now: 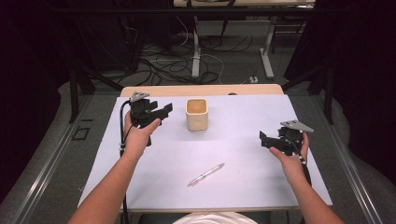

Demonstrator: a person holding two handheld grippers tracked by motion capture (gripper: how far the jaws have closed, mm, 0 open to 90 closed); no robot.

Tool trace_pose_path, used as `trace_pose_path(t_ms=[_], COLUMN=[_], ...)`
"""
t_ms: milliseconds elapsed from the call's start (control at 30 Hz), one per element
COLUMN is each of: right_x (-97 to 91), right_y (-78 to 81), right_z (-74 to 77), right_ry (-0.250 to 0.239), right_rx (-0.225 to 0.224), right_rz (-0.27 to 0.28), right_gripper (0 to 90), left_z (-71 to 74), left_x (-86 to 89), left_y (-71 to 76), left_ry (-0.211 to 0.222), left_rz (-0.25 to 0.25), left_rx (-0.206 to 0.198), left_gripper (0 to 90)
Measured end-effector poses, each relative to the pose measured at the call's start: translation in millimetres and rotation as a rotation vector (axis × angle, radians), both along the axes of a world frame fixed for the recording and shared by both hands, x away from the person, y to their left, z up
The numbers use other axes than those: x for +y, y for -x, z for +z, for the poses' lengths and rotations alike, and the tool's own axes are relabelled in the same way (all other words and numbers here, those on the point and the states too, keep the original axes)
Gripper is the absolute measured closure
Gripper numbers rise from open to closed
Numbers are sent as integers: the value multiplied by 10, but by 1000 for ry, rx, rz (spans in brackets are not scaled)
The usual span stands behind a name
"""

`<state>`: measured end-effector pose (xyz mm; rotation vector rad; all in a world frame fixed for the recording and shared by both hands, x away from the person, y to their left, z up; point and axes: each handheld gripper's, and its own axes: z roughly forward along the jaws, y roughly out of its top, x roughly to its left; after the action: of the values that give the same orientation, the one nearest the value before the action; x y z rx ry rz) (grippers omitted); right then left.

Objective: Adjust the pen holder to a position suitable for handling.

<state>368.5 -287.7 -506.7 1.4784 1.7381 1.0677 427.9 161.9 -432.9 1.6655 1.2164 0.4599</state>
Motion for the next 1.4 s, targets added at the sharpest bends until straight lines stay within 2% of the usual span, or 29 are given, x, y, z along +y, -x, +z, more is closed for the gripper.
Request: trace_pose_path(t_ms=[333,500,833,867,1100,1300,1400], right_x=[-1,0,1,1,11,12,14], right_y=[-8,-15,-17,-17,-17,-18,-20], right_z=[-11,-20,-24,-25,-32,-36,-40], right_ry=[7,7,3,4,1,4,2], right_rx=[4,-2,9,9,16,17,19], right_rz=[5,4,13,13,12,15,17], right_gripper=[12,13,16,16,17,19,20], left_z=[87,112,148,167,236,301,315], left_x=[-152,-221,-337,-357,-430,-526,-571], left_y=[-118,-165,-276,-306,-378,-485,-526], left_ry=[-39,-39,7,0,-18,-36,-46], left_rz=[-25,-18,-9,-3,5,7,16], left_rx=[15,13,69,91,129,183,197], left_gripper=[340,342,360,365,400,406,408])
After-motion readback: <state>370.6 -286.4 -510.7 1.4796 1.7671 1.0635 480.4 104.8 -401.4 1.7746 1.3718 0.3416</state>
